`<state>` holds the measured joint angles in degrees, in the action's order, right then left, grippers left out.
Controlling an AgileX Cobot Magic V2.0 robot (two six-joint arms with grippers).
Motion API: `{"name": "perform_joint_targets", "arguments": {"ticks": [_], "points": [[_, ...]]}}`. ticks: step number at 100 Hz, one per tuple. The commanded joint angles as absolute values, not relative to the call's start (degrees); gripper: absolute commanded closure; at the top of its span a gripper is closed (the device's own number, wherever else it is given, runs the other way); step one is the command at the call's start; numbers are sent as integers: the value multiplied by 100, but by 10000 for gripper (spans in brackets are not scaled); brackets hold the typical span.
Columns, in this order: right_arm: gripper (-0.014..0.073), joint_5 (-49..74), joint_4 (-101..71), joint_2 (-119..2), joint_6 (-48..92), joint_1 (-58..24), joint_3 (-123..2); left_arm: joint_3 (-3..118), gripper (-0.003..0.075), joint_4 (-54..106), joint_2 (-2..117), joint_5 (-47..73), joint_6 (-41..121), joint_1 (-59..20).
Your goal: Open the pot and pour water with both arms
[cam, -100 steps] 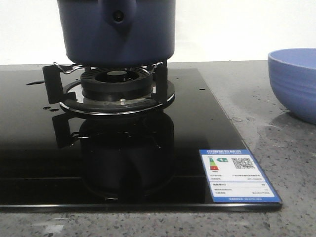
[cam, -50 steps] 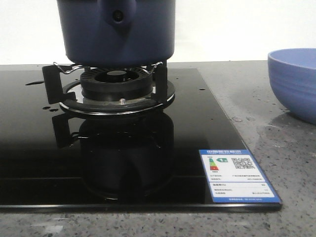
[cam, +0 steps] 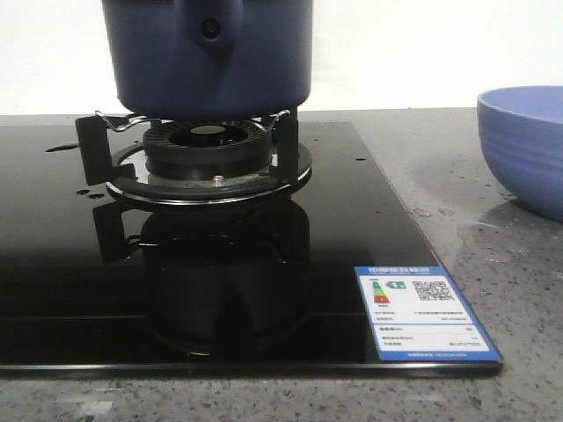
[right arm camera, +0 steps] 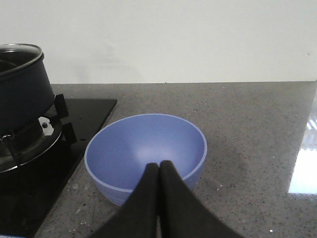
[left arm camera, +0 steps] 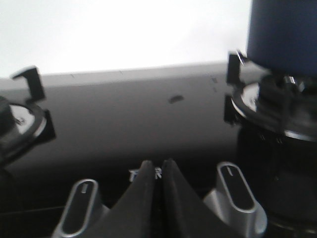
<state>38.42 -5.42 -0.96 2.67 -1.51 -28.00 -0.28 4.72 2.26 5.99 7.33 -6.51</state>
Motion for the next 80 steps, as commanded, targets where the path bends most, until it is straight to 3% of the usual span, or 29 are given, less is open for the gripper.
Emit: {"name": "perform_joint_targets", "arguments": {"ticks": [1,13,80], "points": [[657,3419,-490,-173,338,-150,-2916,-183,741,443,20,655,560,-398],[657,3419,-490,-173,338,-150,-2916,-183,741,501,-181,1623,560,-53],[657,3422,-490,-173,338,-150,-2916,-183,741,563,-180,1625,560,106]]}}
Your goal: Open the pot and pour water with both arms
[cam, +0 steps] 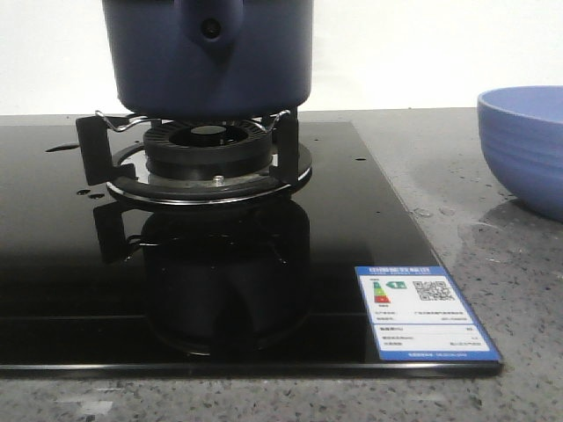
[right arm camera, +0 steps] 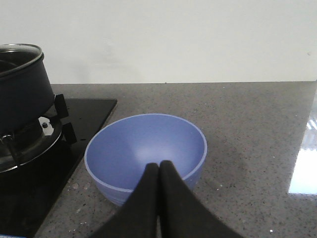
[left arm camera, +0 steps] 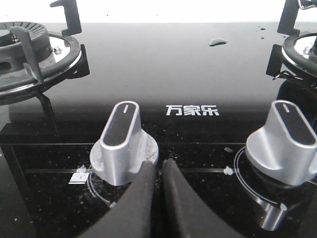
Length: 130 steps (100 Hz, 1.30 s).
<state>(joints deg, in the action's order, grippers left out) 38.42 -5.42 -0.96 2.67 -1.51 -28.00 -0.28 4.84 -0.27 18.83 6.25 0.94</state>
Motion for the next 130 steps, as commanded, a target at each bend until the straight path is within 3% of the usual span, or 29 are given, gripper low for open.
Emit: {"name": "perform_joint_targets", "arguments": {"ticks": [1,29,43,83,106,130], "points": [[657,3422,-490,-173,338,-150,-2916,-183,741,563,-180,1625,560,106],[657,3422,-473,-173,338,-150,-2794,-183,741,563,-180,1625,560,106],[657,3303,335,-151,326,-150,-2380,-183,741,563,-180,1625,560,106],[657,639,775,-106,-461,407,42,-183,741,563,-180,1625,560,106],[657,1884,748,163,-461,429,189,-183,741,563,-180,1612,560,106],[657,1833,748,163,-461,429,189,-183,741,563,-180,1612,560,106]]}}
